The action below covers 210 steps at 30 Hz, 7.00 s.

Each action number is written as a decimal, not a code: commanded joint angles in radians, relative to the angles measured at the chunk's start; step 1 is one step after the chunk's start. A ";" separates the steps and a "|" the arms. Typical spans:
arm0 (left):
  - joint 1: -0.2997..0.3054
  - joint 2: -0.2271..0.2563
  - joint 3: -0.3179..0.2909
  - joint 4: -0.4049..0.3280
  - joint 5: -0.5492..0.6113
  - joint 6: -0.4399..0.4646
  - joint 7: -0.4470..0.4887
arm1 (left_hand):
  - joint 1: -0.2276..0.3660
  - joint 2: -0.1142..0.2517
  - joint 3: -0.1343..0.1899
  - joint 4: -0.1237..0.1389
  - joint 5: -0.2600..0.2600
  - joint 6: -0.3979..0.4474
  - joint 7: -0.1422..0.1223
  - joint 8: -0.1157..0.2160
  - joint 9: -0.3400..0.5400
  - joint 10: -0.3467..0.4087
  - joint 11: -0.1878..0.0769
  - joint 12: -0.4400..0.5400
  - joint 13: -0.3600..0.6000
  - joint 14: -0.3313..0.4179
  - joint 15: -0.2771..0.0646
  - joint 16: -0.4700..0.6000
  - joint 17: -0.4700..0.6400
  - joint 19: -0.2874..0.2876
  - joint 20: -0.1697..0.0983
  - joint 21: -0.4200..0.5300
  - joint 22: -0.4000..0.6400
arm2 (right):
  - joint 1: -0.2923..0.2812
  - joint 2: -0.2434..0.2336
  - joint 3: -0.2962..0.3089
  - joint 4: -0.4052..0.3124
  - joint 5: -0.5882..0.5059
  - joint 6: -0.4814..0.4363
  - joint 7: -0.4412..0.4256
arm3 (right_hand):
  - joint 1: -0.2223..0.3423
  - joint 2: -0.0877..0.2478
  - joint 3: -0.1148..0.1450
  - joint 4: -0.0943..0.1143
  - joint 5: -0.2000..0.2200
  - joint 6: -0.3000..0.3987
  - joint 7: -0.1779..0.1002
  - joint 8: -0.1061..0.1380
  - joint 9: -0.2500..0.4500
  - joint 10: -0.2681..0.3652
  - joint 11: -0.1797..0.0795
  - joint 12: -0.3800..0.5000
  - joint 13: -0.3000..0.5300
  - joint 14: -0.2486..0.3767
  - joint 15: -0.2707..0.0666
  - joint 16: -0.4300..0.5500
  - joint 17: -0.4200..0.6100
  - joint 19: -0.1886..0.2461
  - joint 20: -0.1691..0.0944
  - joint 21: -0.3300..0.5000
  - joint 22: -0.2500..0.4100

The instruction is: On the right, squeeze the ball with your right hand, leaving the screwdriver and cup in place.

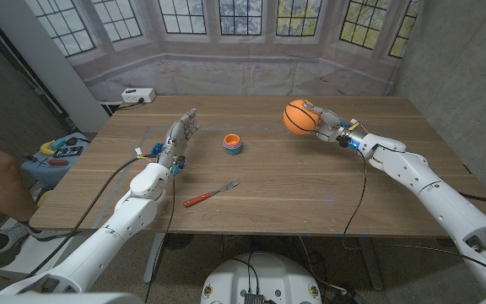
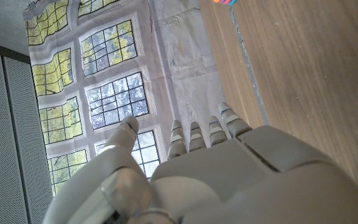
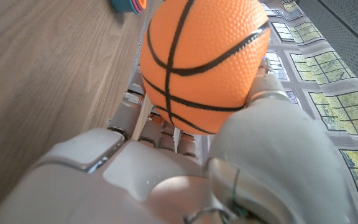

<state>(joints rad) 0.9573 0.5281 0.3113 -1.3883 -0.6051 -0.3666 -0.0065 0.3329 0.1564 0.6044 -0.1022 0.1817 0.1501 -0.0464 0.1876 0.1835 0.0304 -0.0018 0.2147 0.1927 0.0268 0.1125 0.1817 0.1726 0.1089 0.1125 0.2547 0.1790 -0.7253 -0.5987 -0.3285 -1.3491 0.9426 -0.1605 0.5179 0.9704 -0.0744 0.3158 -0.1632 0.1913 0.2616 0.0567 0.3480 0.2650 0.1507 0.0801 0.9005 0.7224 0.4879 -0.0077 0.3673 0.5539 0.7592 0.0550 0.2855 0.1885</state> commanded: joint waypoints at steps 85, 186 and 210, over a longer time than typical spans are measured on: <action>0.146 0.042 -0.069 -0.151 -0.026 -0.011 0.047 | -0.012 0.001 0.013 -0.002 0.007 0.011 0.001 0.003 0.004 0.014 -0.001 -0.001 0.003 0.013 0.005 0.000 0.001 0.022 0.001 -0.017 0.003 | -0.065 0.050 0.032 -0.173 0.043 -0.168 -0.493 | 0.528 0.066 0.018 -0.001 0.005 0.463 -0.103 0.109 0.013 0.444 -0.206 0.164 -0.031 0.531 -0.223 0.048 0.106 0.275 -0.272 0.321 0.097; 0.118 0.037 -0.050 -0.138 -0.046 0.019 0.008 | -0.017 0.001 0.015 -0.004 0.007 0.009 -0.001 0.001 0.004 0.013 0.005 -0.003 0.003 0.013 0.008 -0.001 0.001 0.026 0.004 -0.031 0.003 | -0.010 0.025 0.045 -0.116 0.142 -0.282 -0.356 | 0.109 0.066 -0.085 0.102 -0.012 0.316 -0.038 0.017 -0.010 0.330 -0.054 -0.043 -0.263 0.328 -0.124 0.023 0.009 0.013 -0.123 0.589 -0.016; 0.102 0.038 -0.049 -0.117 -0.056 0.021 -0.012 | -0.018 0.002 0.014 -0.005 0.007 0.011 0.000 0.002 0.004 0.012 0.004 -0.003 0.003 0.012 0.008 -0.001 0.001 0.027 0.004 -0.034 0.004 | 0.001 0.029 0.045 -0.111 0.151 -0.288 -0.334 | 0.007 0.058 -0.120 0.124 -0.009 0.286 -0.020 -0.018 -0.020 0.285 -0.031 -0.074 -0.284 0.293 -0.077 -0.011 -0.005 -0.007 -0.075 0.565 -0.016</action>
<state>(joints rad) 1.0649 0.5654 0.2617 -1.5160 -0.6559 -0.3467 -0.0090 0.3249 0.1565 0.6151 -0.1047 0.1817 0.1499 -0.0463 0.1876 0.1836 0.0393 -0.0035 0.2147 0.1927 0.0375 0.1124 0.1818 0.1727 0.1268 0.1197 0.2209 0.1789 -0.7288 -0.5733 -0.2833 -1.4635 1.0872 -0.4424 0.1754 0.9501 -0.0544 0.1934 -0.0419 0.1780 0.5528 0.0359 0.3359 0.2456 0.4420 0.0480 0.8307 0.4352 0.7667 -0.0606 0.3596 0.5455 0.7494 -0.0282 0.8541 0.1704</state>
